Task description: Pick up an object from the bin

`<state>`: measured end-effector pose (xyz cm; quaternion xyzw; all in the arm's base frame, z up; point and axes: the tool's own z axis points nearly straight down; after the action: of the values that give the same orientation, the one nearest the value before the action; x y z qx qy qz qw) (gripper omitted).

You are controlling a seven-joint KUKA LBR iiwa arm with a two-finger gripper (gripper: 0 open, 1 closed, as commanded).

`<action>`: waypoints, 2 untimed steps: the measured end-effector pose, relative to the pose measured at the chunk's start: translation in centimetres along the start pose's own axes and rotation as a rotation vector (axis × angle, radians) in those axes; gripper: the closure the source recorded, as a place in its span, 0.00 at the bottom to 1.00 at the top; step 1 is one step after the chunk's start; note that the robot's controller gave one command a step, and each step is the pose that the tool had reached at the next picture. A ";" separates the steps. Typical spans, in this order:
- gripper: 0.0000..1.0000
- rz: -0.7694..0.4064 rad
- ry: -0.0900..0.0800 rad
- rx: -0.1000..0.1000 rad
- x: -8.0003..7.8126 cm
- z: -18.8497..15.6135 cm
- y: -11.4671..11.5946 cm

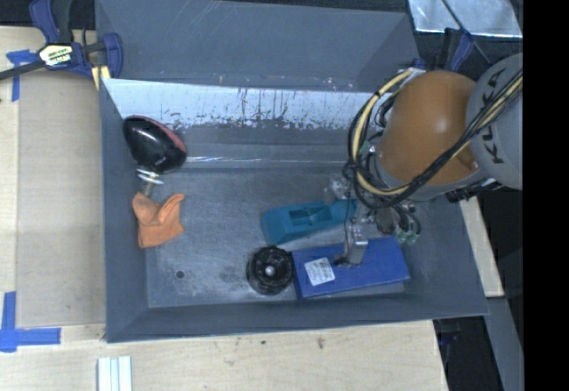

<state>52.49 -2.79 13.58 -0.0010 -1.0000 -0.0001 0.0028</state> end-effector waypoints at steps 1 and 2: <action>0.00 -0.001 -0.008 0.001 -0.2 -0.4 0.0; 0.00 0.022 -0.011 0.000 -1.5 4.0 1.5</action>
Offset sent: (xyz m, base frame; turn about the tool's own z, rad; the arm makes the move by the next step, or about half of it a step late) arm 0.0158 0.0186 -0.0515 0.0257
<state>53.99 -1.32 9.59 -0.0119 -0.9999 0.0000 -0.0027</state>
